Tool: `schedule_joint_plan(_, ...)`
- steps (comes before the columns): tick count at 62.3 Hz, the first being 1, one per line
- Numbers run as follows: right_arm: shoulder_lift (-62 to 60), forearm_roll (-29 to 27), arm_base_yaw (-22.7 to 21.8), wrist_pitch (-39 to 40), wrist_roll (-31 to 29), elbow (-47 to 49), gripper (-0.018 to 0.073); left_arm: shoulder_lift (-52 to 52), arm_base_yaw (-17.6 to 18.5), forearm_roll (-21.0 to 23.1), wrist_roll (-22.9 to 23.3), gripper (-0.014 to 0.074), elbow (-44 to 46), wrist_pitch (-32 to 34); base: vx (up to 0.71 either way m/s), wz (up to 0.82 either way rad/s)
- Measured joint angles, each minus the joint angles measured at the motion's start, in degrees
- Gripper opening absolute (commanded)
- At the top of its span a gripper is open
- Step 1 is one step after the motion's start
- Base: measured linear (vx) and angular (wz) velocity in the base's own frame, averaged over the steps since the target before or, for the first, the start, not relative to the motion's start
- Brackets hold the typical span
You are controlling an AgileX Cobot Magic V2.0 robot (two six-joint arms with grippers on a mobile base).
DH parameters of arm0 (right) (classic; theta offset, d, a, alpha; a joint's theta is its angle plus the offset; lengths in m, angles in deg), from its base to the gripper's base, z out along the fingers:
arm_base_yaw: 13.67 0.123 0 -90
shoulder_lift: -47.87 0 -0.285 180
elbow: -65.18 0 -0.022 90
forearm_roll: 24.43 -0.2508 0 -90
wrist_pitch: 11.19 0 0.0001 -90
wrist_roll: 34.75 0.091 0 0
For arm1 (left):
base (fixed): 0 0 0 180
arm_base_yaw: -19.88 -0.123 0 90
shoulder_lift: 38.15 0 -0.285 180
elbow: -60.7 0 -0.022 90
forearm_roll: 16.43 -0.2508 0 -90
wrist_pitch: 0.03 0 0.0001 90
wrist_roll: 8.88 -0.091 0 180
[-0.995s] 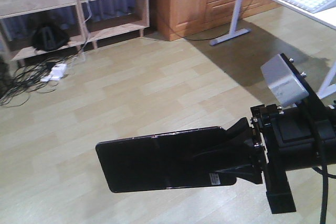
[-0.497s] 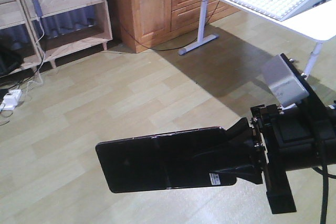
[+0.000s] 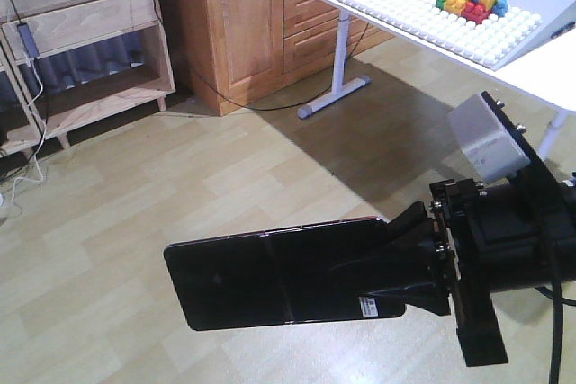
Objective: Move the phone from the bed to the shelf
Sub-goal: 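Drive up to the wooden shelf unit holding the laptop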
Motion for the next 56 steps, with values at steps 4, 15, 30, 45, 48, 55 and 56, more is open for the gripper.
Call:
schedule_joint_plan(4, 0.00, 0.00, 0.00, 0.00, 0.00, 0.00, -0.0002, 0.00, 0.00, 0.00, 0.00, 0.0001, 0.00, 0.00, 0.42, -0.02)
schedule_joint_plan(15, 0.00, 0.00, 0.00, 0.00, 0.00, 0.00, -0.0002, 0.00, 0.00, 0.00, 0.00, 0.0001, 0.00, 0.00, 0.41, -0.01)
schedule_joint_plan(30, 0.00, 0.00, 0.00, 0.00, 0.00, 0.00, -0.0002, 0.00, 0.00, 0.00, 0.00, 0.0001, 0.00, 0.00, 0.40, 0.01)
schedule_joint_plan(45, 0.00, 0.00, 0.00, 0.00, 0.00, 0.00, -0.0002, 0.00, 0.00, 0.00, 0.00, 0.0001, 0.00, 0.00, 0.40, 0.07)
schedule_joint_plan(48, 0.00, 0.00, 0.00, 0.00, 0.00, 0.00, -0.0002, 0.00, 0.00, 0.00, 0.00, 0.0001, 0.00, 0.00, 0.40, 0.13)
schedule_joint_plan(55, 0.00, 0.00, 0.00, 0.00, 0.00, 0.00, -0.0002, 0.00, 0.00, 0.00, 0.00, 0.0001, 0.00, 0.00, 0.41, 0.17)
schedule_joint_plan(56, 0.00, 0.00, 0.00, 0.00, 0.00, 0.00, -0.0002, 0.00, 0.00, 0.00, 0.00, 0.0001, 0.00, 0.00, 0.41, 0.19)
